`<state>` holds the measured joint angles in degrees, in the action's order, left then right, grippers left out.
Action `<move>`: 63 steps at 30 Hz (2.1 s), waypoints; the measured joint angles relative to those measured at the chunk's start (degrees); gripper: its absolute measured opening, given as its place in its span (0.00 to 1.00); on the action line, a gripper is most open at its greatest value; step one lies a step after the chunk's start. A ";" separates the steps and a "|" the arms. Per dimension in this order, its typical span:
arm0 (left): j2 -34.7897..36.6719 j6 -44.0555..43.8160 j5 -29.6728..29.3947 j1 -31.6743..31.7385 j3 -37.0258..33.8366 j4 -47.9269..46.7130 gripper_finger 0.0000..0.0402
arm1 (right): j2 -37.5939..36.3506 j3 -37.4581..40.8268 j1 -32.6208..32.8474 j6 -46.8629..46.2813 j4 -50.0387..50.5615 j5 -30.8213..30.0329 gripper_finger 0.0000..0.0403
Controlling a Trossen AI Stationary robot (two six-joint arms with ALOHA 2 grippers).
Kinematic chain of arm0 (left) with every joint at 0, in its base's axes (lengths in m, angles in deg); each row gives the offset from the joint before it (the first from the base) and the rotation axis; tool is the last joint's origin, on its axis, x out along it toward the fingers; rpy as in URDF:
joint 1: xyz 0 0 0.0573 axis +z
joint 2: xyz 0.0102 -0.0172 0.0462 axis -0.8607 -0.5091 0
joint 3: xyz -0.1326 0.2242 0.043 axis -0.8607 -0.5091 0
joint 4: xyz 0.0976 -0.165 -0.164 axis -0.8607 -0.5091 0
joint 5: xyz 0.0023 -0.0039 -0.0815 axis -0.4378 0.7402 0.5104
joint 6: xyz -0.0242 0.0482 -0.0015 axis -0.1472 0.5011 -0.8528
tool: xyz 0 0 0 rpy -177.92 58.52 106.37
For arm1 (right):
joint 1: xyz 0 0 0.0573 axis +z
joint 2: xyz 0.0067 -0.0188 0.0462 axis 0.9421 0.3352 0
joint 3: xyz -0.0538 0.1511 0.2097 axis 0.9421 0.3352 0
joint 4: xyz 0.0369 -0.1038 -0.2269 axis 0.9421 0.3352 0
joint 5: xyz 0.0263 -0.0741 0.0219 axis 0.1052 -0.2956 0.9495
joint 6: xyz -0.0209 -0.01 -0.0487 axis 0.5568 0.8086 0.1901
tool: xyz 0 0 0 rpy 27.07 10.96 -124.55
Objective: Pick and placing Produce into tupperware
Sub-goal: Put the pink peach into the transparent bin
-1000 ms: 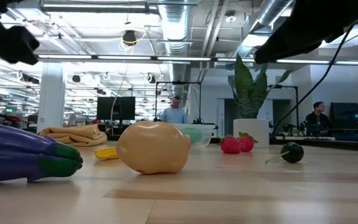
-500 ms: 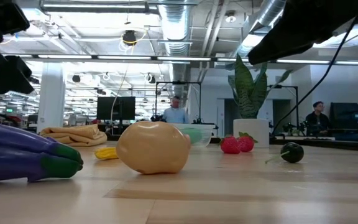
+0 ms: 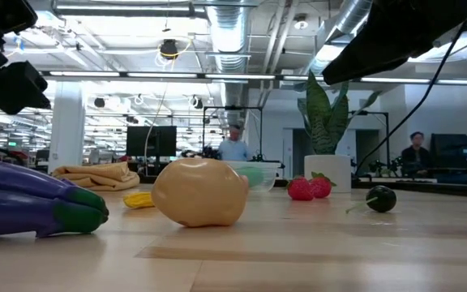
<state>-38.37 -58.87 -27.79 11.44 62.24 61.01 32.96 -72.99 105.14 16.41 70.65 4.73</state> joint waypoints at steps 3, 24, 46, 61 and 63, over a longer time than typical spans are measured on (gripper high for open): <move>-0.41 2.21 2.06 0.38 0.00 0.97 0.74 | 0.00 0.00 0.00 0.00 0.02 0.00 0.54; -23.56 1.70 14.39 0.41 1.74 13.42 0.74 | 0.02 0.02 -1.14 0.39 0.26 0.15 0.54; -36.65 0.12 14.46 0.36 3.91 21.34 0.74 | 0.02 0.04 -1.11 0.39 0.17 0.17 0.54; -36.81 3.73 13.30 0.43 3.87 21.62 0.69 | 0.02 0.04 -1.11 0.39 0.20 0.20 0.54; -36.81 3.99 13.30 0.43 3.87 21.45 0.66 | 0.02 0.04 -1.11 0.39 0.22 0.20 0.54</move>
<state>-75.17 -54.88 -14.49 11.87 66.11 82.46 32.98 -72.95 104.02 16.81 70.87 4.92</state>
